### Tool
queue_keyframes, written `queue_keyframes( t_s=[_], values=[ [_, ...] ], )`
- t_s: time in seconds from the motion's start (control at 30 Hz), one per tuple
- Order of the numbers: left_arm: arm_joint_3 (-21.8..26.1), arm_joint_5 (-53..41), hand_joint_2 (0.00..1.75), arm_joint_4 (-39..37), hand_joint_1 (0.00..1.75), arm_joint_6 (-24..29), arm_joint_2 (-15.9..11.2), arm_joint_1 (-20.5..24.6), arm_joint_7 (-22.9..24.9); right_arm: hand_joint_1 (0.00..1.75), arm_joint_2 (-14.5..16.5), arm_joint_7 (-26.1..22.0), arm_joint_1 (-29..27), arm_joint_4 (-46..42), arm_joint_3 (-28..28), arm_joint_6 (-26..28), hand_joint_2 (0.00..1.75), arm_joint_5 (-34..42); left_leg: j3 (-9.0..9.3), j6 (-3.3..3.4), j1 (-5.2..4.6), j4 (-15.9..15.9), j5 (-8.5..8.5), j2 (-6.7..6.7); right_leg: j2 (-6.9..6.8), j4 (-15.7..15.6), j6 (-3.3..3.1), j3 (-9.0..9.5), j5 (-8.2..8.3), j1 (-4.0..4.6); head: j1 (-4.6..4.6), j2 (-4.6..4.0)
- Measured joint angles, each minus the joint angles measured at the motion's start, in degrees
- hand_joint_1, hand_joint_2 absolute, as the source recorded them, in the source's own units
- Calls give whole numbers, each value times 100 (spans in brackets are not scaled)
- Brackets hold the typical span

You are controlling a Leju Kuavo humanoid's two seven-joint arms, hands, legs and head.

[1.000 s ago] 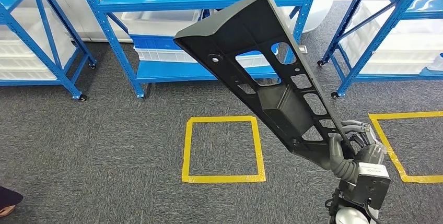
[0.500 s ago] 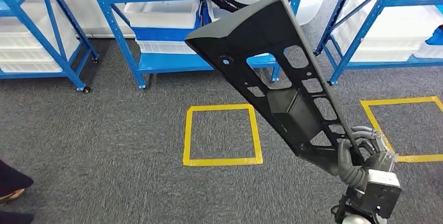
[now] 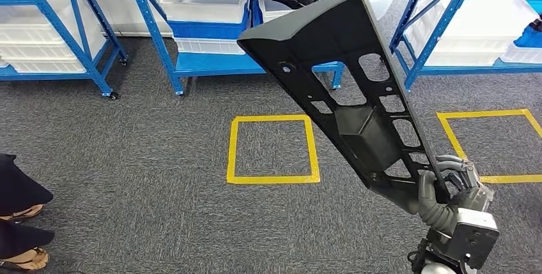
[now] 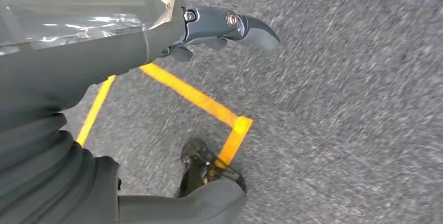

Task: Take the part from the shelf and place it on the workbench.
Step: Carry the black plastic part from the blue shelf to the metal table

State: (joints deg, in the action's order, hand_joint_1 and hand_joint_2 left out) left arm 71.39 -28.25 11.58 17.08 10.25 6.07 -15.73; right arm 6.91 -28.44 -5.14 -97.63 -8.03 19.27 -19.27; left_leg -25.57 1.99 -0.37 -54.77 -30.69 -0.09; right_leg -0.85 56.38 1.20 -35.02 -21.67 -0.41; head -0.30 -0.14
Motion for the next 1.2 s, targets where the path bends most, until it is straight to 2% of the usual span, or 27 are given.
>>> queue_keyframes(
  t_s=[0.03, 0.07, 0.1, 0.17, 0.2, 0.23, 0.27, 0.3, 0.33, 0.37, 0.4, 0.43, 0.57, 0.63, 0.77, 1.03, 1.07, 1.13, 1.17, 1.2],
  values=[
    [1, 15, 175, 0, 0, 2, 7, -5, -11, 175, 6, -1, -2, -3, 10, -1, 175, -5, -35, 37, -4, 23, 57, 15, -5, 10, 29, -23, 27, -8, -2, 0],
    [2, 33, 175, 0, 0, 3, 10, -9, -22, 175, 13, -1, -3, -5, 26, -1, 175, -12, -77, 87, 0, 49, 132, 29, 6, 103, 33, -89, -37, -9, 6, 0],
    [3, 48, 175, 1, 0, 4, 13, -11, -32, 175, 18, -2, -4, -7, 45, -1, 175, -18, -132, 124, 11, 73, 216, 46, 20, 316, 21, -194, -189, -7, 20, 0],
    [4, 78, 175, 2, 0, 3, 13, -12, -52, 175, 22, -2, -8, -6, 84, -1, 175, -25, -285, 163, 11, 72, 352, 68, 49, 1061, -21, -472, -671, -33, 46, -1],
    [5, 95, 175, 2, 0, 3, 14, -16, -58, 175, 24, -2, -12, -3, 97, -1, 175, -30, -361, 158, 7, 66, 410, 76, 54, 1421, -11, -564, -864, -46, 50, -1],
    [5, 111, 175, 2, 0, 4, 19, -19, -62, 175, 24, -2, -15, -1, 106, -1, 175, -34, -437, 148, 6, 57, 464, 81, 55, 1617, 20, -563, -976, -57, 49, -1],
    [6, 126, 175, 2, 0, 4, 23, -22, -64, 175, 25, -2, -13, 1, 110, -2, 175, -37, -506, 131, 7, 42, 511, 84, 55, 1589, 67, -439, -1003, -67, 50, -1],
    [7, 138, 175, 2, 0, 4, 28, -23, -65, 175, 26, -1, -8, 2, 112, -2, 175, -44, -565, 112, 11, 20, 546, 85, 55, 1313, 120, -191, -948, -79, 50, -1],
    [8, 146, 175, 2, 0, 4, 35, -23, -65, 175, 29, 1, -1, 2, 112, -3, 175, -55, -610, 90, 16, -17, 573, 85, 55, 862, 165, 142, -868, -96, 52, -1],
    [8, 159, 175, 3, 0, 4, 38, -21, -65, 175, 33, 8, 11, 3, 111, -5, 175, -71, -653, 65, 9, -62, 590, 83, 60, 447, 178, 420, -809, -93, 51, -1],
    [9, 171, 175, 3, 0, 4, 41, -20, -66, 175, 38, 15, 18, 5, 111, -6, 175, -94, -688, 40, 0, -106, 604, 82, 66, 134, 161, 597, -764, -87, 49, -1],
    [10, 182, 175, 4, 0, 4, 42, -19, -67, 175, 43, 22, 24, 8, 112, -8, 175, -120, -718, 31, -10, -147, 606, 79, 74, -35, 129, 677, -749, -94, 45, -1],
    [24, 201, 175, 2, 0, 6, 46, -23, -71, 175, 62, 44, 36, 13, 122, -12, 175, -181, -786, 112, 2, -165, 653, 62, 75, -55, 21, 631, -701, -61, 34, -2],
    [30, 202, 175, 2, 0, 6, 49, -24, -71, 175, 70, 48, 42, 13, 124, -12, 175, -184, -788, 56, 24, -142, 691, 59, 73, -54, -19, 618, -679, -34, 36, -1],
    [34, 202, 175, 2, 0, 6, 49, -26, -71, 175, 72, 51, 42, 13, 125, -12, 175, -184, -794, -39, 45, -118, 750, 57, 72, -46, -55, 593, -657, -10, 35, -1],
    [37, 203, 175, 2, 0, 9, 51, -25, -71, 175, 74, 68, 47, 13, 125, -11, 175, -202, -804, -67, 36, -119, 764, 57, 68, -41, -56, 576, -652, 2, 37, 0],
    [38, 203, 175, 3, 0, 16, 47, -25, -69, 175, 77, 83, 57, 13, 125, -9, 175, -230, -812, -52, 26, -119, 764, 55, 63, -58, -31, 590, -637, -19, 37, -1],
    [40, 211, 175, 4, 0, 39, 54, -18, -62, 175, 89, 124, 94, 12, 124, -2, 175, -328, -768, 19, 24, 3, 825, 48, 51, -100, 28, 616, -613, -34, 32, -1],
    [40, 217, 175, 4, 0, 55, 61, -14, -57, 175, 94, 139, 117, 12, 124, 2, 175, -379, -735, 69, 41, 101, 881, 43, 51, -33, 37, 585, -663, -38, 35, -1],
    [42, 227, 175, 4, 0, 67, 70, -8, -54, 175, 97, 156, 139, 12, 122, 5, 175, -418, -704, 101, 65, 197, 939, 38, 57, 142, 17, 494, -773, -25, 37, -1]
  ],
)
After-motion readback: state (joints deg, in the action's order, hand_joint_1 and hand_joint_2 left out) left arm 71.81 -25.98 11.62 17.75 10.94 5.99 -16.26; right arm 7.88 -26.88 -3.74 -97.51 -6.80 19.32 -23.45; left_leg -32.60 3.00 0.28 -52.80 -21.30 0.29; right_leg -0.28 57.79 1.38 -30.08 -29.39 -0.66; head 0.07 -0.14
